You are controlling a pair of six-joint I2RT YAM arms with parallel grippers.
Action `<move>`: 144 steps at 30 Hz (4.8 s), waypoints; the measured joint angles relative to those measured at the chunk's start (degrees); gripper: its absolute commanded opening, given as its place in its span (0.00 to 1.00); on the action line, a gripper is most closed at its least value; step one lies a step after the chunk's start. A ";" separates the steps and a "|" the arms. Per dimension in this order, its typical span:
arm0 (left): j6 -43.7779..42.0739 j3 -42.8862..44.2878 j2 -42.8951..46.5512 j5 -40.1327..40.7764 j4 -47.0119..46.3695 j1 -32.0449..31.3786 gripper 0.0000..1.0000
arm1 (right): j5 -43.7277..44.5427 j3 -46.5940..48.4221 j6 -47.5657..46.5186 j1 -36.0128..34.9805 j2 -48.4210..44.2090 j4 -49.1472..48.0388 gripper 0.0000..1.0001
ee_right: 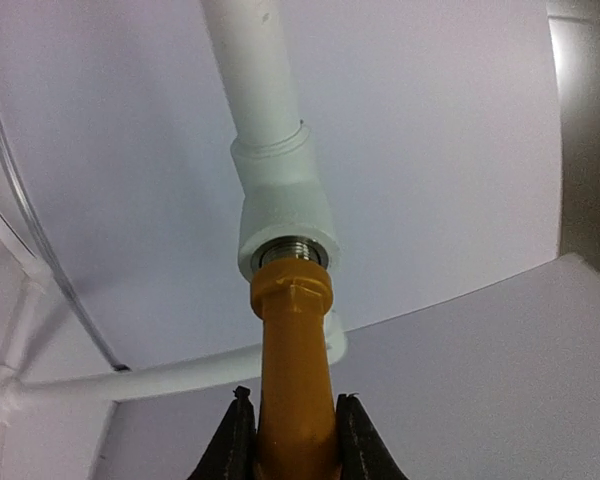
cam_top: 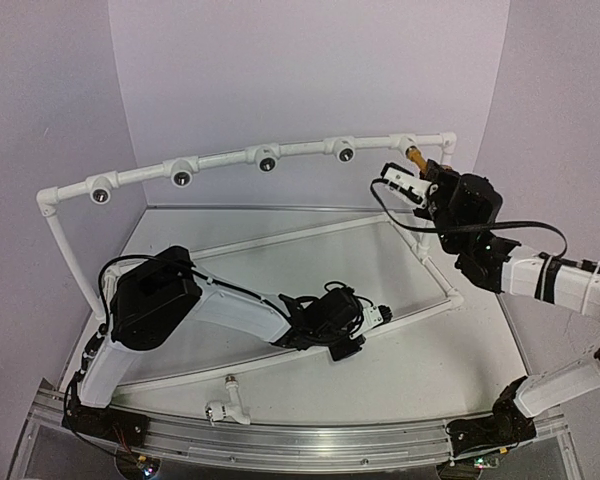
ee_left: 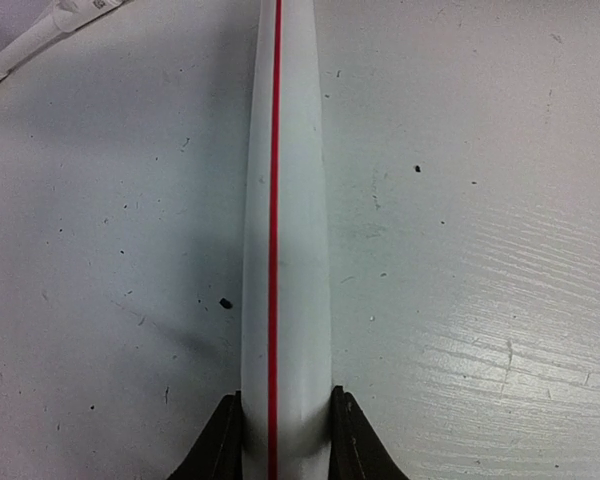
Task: Install the water faucets
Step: Screw the water faucet onto the adaptor.
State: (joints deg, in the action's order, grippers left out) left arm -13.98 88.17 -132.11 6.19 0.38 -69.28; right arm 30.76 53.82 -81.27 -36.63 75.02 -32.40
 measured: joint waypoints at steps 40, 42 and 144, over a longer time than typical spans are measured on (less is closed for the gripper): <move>-0.07 -0.01 -0.08 0.58 -0.13 0.31 0.00 | -10.21 14.81 39.26 3.19 -1.21 29.89 0.00; -0.07 -0.01 -0.09 0.58 -0.29 0.31 0.00 | -14.17 14.73 43.56 4.98 -1.64 30.71 0.00; -0.15 1.48 -1.18 1.54 -0.41 0.99 0.00 | -20.56 23.01 67.26 8.81 5.22 39.76 0.00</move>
State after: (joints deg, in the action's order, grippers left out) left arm -14.13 89.64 -133.29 7.73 -0.03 -68.29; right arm 10.20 76.83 -14.01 -27.82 80.24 7.35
